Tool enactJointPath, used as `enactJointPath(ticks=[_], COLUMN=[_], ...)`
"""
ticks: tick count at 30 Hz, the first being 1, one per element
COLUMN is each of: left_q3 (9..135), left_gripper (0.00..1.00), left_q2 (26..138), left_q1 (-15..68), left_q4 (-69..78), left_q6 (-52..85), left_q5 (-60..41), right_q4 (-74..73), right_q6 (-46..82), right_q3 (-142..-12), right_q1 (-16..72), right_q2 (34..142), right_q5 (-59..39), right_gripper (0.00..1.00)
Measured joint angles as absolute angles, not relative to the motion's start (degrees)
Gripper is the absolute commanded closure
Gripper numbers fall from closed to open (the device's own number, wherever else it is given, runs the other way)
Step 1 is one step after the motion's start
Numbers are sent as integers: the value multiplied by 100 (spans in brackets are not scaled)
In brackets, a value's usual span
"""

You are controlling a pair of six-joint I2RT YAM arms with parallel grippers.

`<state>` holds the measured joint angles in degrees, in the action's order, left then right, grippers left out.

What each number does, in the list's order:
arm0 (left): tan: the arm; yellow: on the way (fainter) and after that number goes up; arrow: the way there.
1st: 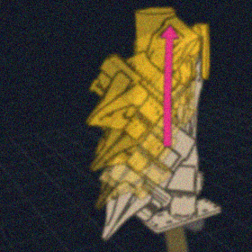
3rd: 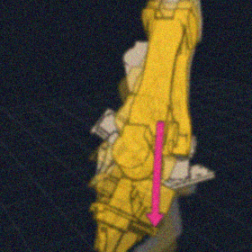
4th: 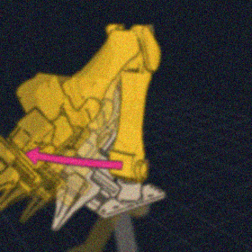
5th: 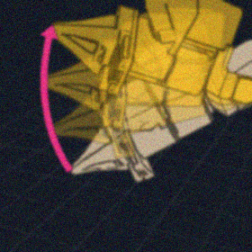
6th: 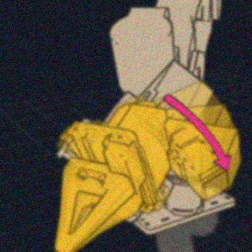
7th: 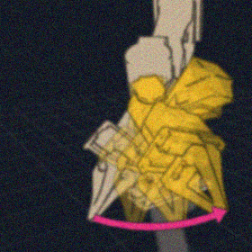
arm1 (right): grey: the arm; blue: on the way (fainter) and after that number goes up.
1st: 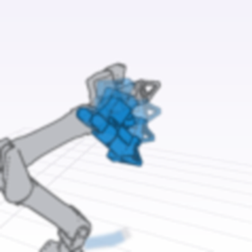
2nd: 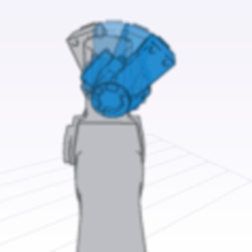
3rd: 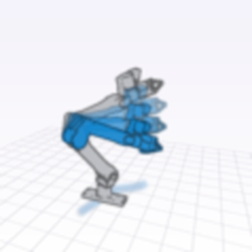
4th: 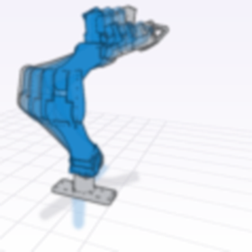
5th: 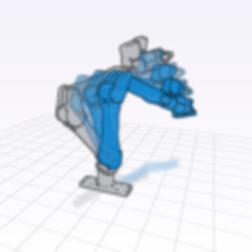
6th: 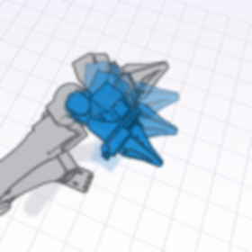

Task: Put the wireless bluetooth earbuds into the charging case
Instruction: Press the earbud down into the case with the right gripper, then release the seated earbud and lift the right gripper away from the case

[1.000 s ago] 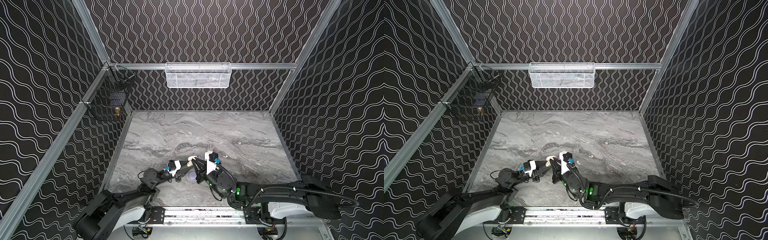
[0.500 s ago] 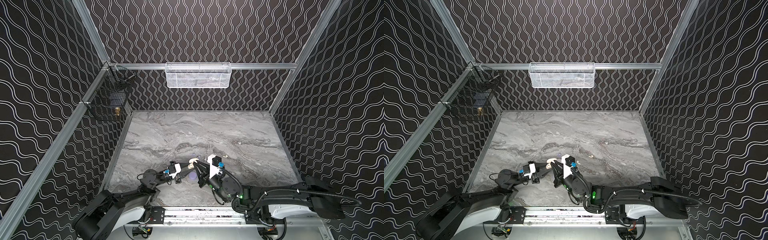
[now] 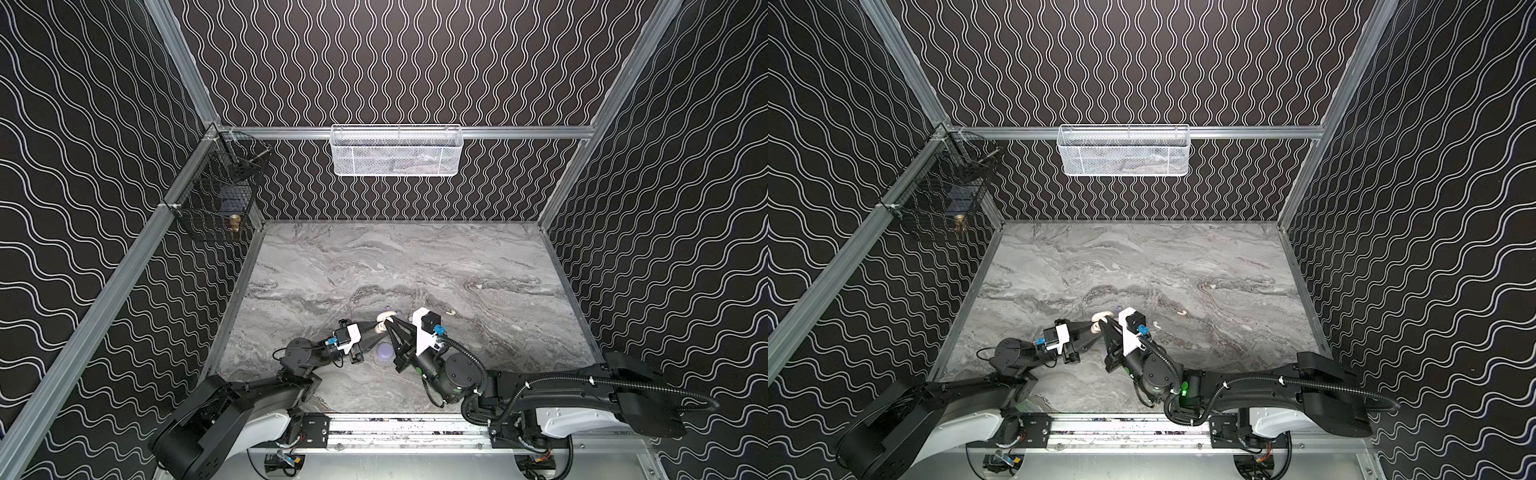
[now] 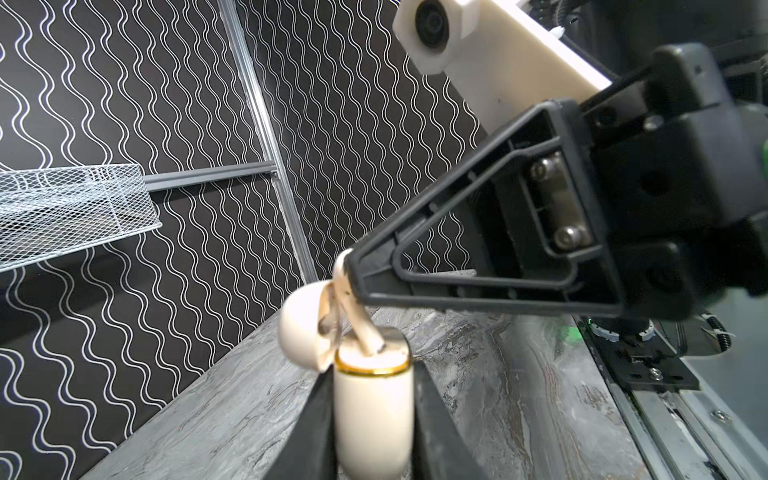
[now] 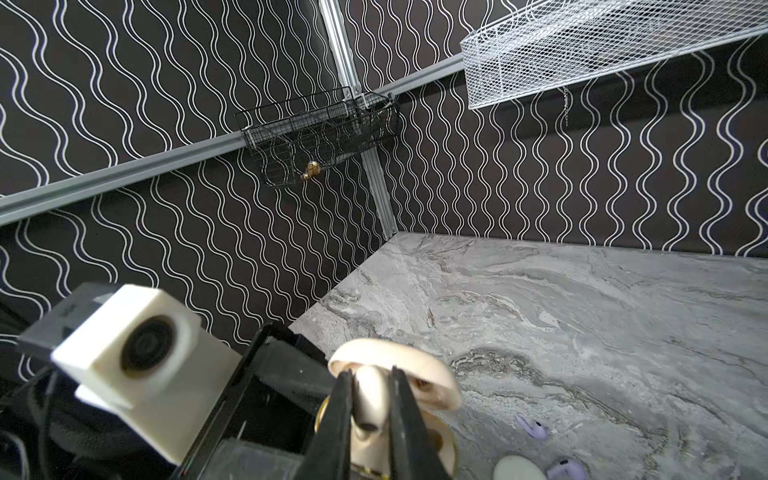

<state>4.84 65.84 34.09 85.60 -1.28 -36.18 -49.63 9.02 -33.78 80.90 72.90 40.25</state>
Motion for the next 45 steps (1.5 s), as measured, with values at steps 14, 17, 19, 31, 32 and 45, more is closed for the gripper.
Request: enactJointPath(ticks=[14,17,19,31,32,45], left_q3=[561,561,561,561,561,642], left_gripper=[100,100,100,100,100,100], left_q2=[6639,6628,6626,6569,6552,6263], left_q1=[3409,3404,3404,3404,3404,3404], left_q4=[8547,8512,8497,8460,8436,7723], left_q6=[-30,-30,-27,19,49,349], left_q5=[-3579,-3577,-3562,-3472,-3468,-3566], right_q4=[-5253,-5441,-5520,-5708,-5747,-6938], right_q6=[676,639,596,515,517,351], right_q3=[-3444,-3483,-3503,-3579,-3579,-3107], right_q1=[8090,8090,8090,8088,8088,8075], right_q2=[7502,7649,7712,7878,7900,8217], right_q5=[4106,4125,4169,4209,4211,4080], right_gripper=[100,100,100,100,100,100])
